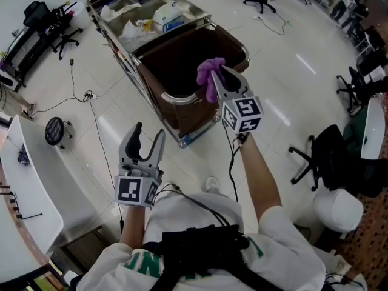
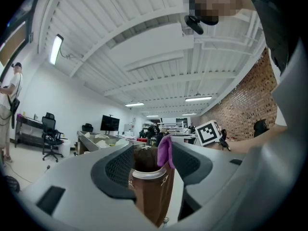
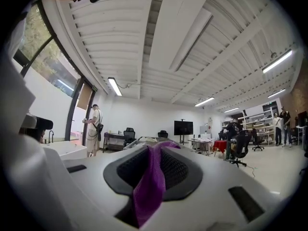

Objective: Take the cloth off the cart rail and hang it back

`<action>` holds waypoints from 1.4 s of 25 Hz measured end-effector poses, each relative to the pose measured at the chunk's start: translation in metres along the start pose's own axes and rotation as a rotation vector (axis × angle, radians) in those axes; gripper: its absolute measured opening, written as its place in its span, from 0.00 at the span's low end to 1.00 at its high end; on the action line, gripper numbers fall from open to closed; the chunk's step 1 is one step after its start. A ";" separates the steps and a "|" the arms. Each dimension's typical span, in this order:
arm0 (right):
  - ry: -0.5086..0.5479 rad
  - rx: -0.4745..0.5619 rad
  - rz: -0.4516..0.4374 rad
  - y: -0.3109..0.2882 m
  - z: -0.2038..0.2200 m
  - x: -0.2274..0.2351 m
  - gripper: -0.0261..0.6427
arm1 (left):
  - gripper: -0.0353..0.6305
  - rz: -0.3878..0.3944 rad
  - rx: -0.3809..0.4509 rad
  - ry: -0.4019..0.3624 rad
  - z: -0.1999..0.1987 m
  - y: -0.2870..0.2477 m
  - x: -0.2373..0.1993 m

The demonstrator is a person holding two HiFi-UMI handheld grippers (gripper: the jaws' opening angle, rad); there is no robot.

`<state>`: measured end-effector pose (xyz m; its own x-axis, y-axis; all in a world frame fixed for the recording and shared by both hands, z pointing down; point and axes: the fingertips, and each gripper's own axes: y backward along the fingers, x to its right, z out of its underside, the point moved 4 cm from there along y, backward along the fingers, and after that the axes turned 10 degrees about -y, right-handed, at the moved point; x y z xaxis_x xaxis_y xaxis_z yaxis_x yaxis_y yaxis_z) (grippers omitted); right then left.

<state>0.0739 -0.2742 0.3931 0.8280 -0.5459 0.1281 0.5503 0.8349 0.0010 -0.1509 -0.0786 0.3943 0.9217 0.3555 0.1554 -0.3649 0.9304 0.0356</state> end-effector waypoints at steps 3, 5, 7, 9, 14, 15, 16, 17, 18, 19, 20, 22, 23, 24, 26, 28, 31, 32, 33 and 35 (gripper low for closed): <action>-0.016 -0.050 0.015 0.002 0.025 0.005 0.19 | 0.42 0.003 0.000 0.023 -0.007 -0.003 0.003; -0.028 -0.082 0.026 0.003 0.042 0.008 0.19 | 0.42 0.003 0.001 0.037 -0.011 -0.004 0.005; -0.043 -0.112 0.038 0.004 0.058 0.010 0.19 | 0.42 0.003 -0.002 0.042 -0.010 -0.005 0.005; -0.060 -0.140 0.055 0.003 0.074 0.015 0.19 | 0.42 0.005 -0.007 0.050 -0.012 -0.006 0.005; -0.088 -0.181 0.104 0.007 0.102 0.030 0.19 | 0.42 0.001 -0.015 0.011 0.002 0.000 0.001; -0.089 -0.178 0.107 0.008 0.104 0.032 0.19 | 0.42 0.002 -0.012 0.017 -0.001 -0.001 0.002; -0.089 -0.174 0.108 0.008 0.106 0.033 0.20 | 0.42 0.004 -0.008 0.019 -0.003 -0.001 0.003; -0.089 -0.170 0.109 0.009 0.107 0.034 0.20 | 0.42 0.005 -0.006 0.017 -0.004 -0.001 0.003; -0.089 -0.165 0.110 0.009 0.107 0.035 0.20 | 0.42 0.005 -0.006 0.017 -0.004 -0.001 0.004; -0.089 -0.160 0.112 0.009 0.108 0.035 0.22 | 0.42 0.006 -0.009 0.017 -0.003 0.000 0.004; -0.090 -0.155 0.116 0.010 0.108 0.036 0.23 | 0.42 0.006 -0.013 0.013 0.000 0.001 0.005; -0.095 -0.137 0.126 0.012 0.105 0.037 0.28 | 0.42 0.007 -0.009 0.000 0.004 0.002 0.004; -0.104 -0.122 0.132 0.014 0.102 0.038 0.33 | 0.42 0.009 -0.004 -0.003 0.003 0.001 0.005; -0.116 -0.103 0.135 0.016 0.097 0.039 0.37 | 0.42 0.012 -0.001 0.000 0.001 0.000 0.006; -0.147 -0.059 0.134 0.022 0.084 0.039 0.40 | 0.42 0.017 0.000 0.029 -0.011 -0.003 0.009; -0.176 -0.020 0.119 0.028 0.068 0.036 0.44 | 0.42 0.019 0.000 0.049 -0.018 -0.005 0.011; -0.175 0.032 0.064 0.039 0.046 0.020 0.45 | 0.42 0.022 0.007 0.041 -0.017 -0.007 0.012; -0.159 0.049 0.040 0.044 0.038 0.012 0.49 | 0.42 0.024 0.010 0.025 -0.013 -0.006 0.011; -0.140 0.066 0.017 0.049 0.032 0.005 0.53 | 0.42 0.025 0.012 0.005 -0.009 -0.005 0.010; -0.114 0.094 -0.015 0.062 0.019 -0.010 0.53 | 0.42 0.030 0.015 -0.012 -0.004 -0.005 0.009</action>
<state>0.0976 -0.2157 0.4111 0.7993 -0.5513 0.2390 0.5455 0.8326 0.0959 -0.1405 -0.0795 0.3917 0.9087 0.3820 0.1684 -0.3942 0.9179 0.0451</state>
